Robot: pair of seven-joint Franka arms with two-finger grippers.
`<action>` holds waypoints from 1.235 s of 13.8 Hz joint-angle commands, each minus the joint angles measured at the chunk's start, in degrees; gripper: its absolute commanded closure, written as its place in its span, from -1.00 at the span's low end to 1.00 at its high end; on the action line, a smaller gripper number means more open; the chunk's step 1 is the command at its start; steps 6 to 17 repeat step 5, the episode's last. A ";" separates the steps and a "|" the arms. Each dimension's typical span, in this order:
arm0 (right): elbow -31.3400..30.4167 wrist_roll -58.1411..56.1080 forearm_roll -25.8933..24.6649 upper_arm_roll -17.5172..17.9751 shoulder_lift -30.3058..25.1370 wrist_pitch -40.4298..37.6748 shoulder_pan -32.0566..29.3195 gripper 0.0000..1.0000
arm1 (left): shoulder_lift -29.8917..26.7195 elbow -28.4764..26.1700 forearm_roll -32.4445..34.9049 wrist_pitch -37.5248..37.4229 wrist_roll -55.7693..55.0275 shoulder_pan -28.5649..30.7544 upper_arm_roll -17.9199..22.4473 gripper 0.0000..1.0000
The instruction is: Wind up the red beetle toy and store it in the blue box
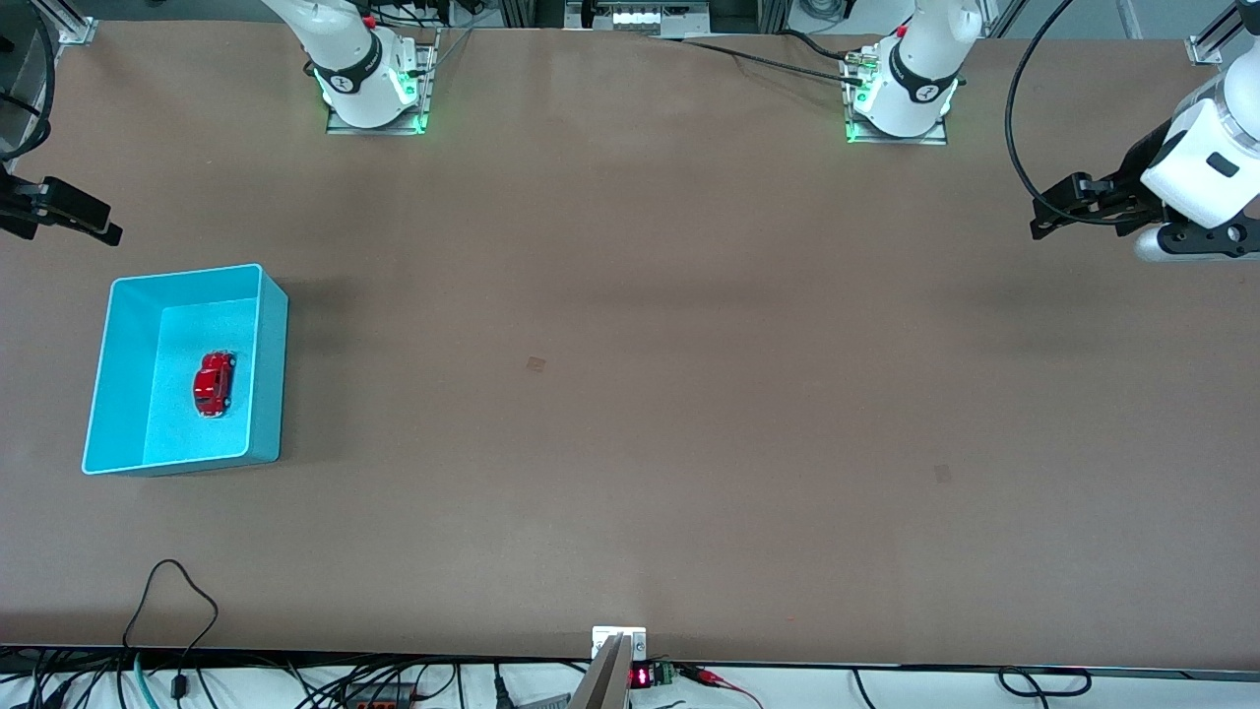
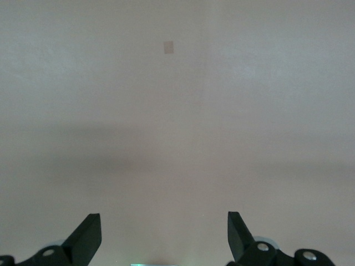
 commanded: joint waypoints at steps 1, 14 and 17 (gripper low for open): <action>-1.44 -0.39 -0.38 0.65 -1.64 -0.15 -0.75 -1.00 | 0.11 1.13 1.03 -1.26 -0.34 0.25 -0.25 -1.00; -1.35 -0.57 -0.55 0.65 -1.64 -0.24 -0.67 -1.00 | 0.11 1.13 1.12 -1.26 -0.34 0.25 -0.34 -1.00; -1.35 -0.57 -0.55 0.65 -1.64 -0.24 -0.67 -1.00 | 0.11 1.13 1.12 -1.26 -0.34 0.25 -0.34 -1.00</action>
